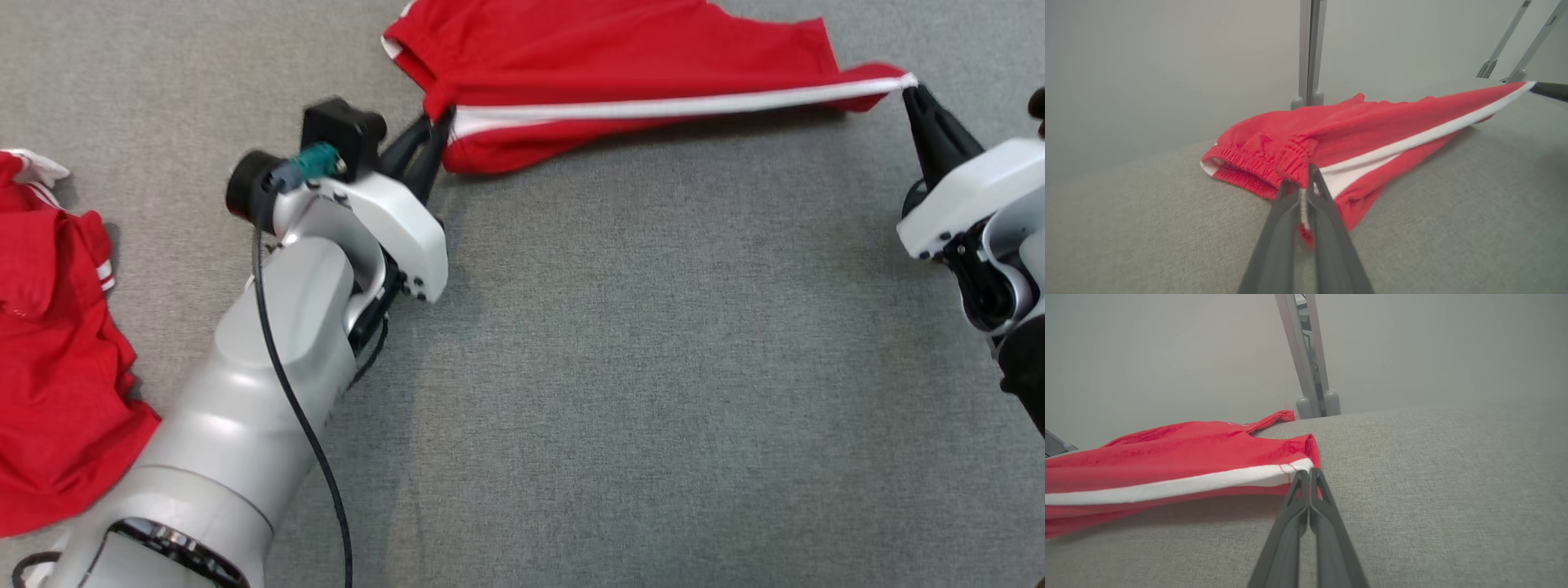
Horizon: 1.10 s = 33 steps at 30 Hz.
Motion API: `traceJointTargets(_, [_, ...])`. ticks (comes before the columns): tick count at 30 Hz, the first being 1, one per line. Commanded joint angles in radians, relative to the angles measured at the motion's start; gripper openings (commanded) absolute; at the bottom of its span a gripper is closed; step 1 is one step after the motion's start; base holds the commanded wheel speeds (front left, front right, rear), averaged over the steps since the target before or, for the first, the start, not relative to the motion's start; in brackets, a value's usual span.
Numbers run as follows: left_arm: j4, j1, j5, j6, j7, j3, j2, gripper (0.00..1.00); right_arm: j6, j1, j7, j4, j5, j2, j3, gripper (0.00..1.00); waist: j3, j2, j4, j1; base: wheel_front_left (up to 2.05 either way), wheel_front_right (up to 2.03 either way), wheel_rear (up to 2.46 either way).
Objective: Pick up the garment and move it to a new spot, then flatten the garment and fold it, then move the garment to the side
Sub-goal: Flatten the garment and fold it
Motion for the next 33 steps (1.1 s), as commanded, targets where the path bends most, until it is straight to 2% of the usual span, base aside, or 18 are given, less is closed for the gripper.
traceJointTargets(1, [0.006,0.015,-0.008,-0.002,-0.004,-0.011,0.006,0.0,0.0,0.015,0.0,0.005,0.007,-0.013,0.01,0.0,-0.022,0.0,0.012,0.0,0.0,0.0,0.0])
traceJointTargets(7, [0.038,0.079,0.006,-0.004,-0.004,-0.141,0.007,0.0,0.0,0.055,-0.005,0.011,0.027,-0.049,0.118,0.0,-0.066,0.0,0.027,0.0,0.0,0.0,0.0])
traceJointTargets(15, [0.063,0.147,-0.017,-0.003,0.042,-0.269,0.007,0.0,0.0,0.078,0.014,0.027,0.049,-0.081,0.25,0.0,-0.125,0.0,0.031,0.0,0.0,0.0,0.0])
traceJointTargets(24, [0.083,0.192,-0.062,-0.004,0.07,-0.345,0.008,0.0,0.0,0.108,0.108,-0.002,0.128,-0.128,0.366,0.0,-0.202,0.0,0.029,0.0,0.0,0.0,0.0])
traceJointTargets(33, [0.051,0.265,-0.144,-0.004,0.108,-0.436,0.015,0.0,0.0,0.18,0.273,-0.154,0.27,-0.232,0.478,0.0,-0.302,0.0,0.043,0.0,0.0,0.0,0.0])
